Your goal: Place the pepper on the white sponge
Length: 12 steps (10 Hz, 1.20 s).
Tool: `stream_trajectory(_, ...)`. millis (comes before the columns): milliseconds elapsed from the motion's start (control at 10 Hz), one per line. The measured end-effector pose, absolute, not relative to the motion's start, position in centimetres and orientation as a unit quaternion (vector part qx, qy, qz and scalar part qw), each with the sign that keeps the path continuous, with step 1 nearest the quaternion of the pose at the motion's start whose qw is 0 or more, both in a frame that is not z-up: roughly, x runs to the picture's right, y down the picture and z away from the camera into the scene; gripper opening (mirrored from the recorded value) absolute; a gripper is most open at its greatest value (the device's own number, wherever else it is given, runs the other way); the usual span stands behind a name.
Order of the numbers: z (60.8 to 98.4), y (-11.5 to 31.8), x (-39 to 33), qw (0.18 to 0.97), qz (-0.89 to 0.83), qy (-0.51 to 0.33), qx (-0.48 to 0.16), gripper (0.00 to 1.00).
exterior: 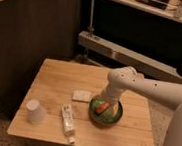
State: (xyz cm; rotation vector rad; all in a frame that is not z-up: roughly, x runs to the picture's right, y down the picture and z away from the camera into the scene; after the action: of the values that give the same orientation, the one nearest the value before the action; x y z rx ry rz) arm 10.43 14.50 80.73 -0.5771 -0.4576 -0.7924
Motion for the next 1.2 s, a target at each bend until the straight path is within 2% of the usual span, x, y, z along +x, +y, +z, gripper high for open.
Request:
stream_trajectory(700, 82.8, 14.4, 10.1, 0.846, -0.395, -0.212, -0.288, 0.8)
stream_trajectory(1200, 83.9, 16.1, 11.4, 0.855, -0.378, -0.213, -0.286, 0.8)
